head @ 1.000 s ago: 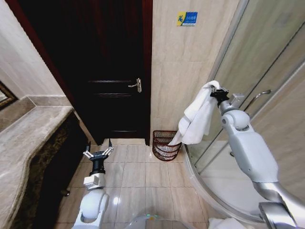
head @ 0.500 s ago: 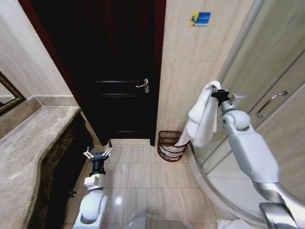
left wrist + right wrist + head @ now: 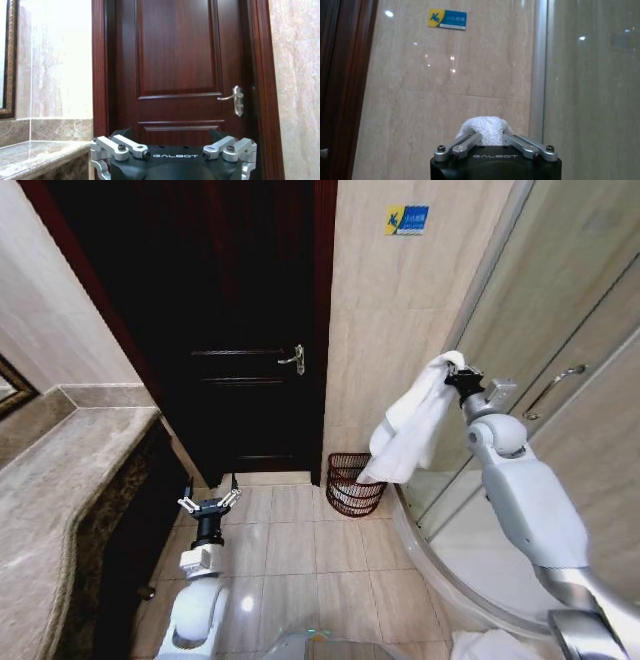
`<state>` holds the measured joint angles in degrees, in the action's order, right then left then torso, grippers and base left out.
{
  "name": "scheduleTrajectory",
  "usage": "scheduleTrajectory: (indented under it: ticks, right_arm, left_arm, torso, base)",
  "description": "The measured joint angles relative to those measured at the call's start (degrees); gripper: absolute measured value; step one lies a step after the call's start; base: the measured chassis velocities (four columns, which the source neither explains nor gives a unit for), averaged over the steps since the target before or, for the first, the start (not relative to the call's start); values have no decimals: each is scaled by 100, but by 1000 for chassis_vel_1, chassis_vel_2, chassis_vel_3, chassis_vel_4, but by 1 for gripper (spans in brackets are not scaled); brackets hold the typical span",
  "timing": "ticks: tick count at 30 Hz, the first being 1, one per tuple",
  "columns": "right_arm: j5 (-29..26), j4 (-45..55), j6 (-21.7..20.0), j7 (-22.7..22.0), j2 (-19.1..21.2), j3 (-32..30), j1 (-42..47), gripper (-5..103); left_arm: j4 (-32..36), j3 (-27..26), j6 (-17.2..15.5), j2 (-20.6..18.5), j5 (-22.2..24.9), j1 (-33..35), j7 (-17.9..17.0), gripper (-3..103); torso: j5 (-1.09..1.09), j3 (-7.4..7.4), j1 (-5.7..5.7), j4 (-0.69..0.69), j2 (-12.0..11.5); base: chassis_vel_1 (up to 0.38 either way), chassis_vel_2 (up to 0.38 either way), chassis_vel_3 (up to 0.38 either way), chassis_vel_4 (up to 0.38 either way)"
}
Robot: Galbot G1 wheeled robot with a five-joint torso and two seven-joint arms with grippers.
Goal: Discard the used towel into the hamper.
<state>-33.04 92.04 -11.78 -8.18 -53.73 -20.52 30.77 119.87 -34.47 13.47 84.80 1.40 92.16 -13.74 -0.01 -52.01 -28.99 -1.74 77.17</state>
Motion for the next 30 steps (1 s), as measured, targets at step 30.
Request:
scheduleTrajectory:
  ticks: [30]
  right_arm:
    - [43,95,19,74,-135,276,-65,3]
  left_arm:
    - [-8,10,38,56,-1,-2,97,100]
  torso:
    - [1,0,0,0,0]
  base:
    - [0,0,0,0]
